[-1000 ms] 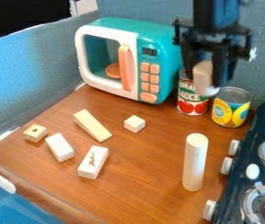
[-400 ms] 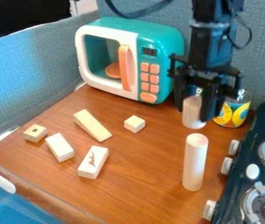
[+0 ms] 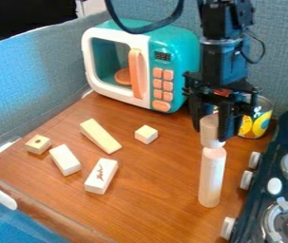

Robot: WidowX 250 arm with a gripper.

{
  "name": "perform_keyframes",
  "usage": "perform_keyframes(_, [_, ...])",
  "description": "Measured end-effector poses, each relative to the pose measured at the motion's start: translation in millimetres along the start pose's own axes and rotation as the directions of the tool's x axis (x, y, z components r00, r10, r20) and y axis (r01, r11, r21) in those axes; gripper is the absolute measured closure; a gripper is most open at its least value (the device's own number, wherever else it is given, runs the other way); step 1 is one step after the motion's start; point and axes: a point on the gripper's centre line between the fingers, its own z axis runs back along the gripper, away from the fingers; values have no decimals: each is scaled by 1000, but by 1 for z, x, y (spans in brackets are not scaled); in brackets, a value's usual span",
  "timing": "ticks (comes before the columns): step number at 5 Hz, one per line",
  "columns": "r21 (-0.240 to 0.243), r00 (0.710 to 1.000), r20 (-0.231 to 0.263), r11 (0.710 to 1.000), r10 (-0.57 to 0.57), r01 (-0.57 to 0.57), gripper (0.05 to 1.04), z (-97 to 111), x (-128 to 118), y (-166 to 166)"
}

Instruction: Put the small cylinder on top of the long cylinder

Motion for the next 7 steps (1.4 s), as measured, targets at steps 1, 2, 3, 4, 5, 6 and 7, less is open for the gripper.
perform_keyframes(1, [-15, 1000, -10, 1000, 14, -15, 534, -17, 6, 9])
perform_keyframes(2, [-1, 999, 20, 1000, 28, -28, 534, -14, 13, 12])
perform_keyframes(3, [21, 999, 5, 999, 32, -32, 534, -22, 15, 17])
perform_keyframes(4, [31, 1000, 2, 999, 23, -23, 534, -23, 15, 13])
perform_keyframes(5, [49, 1000, -2, 999, 4, -4, 534, -23, 16, 6])
perform_keyframes(6, [60, 1000, -8, 998, 3, -2, 534, -25, 16, 3])
perform_keyframes(7, [59, 1000, -4, 998, 12, -12, 534, -24, 16, 3])
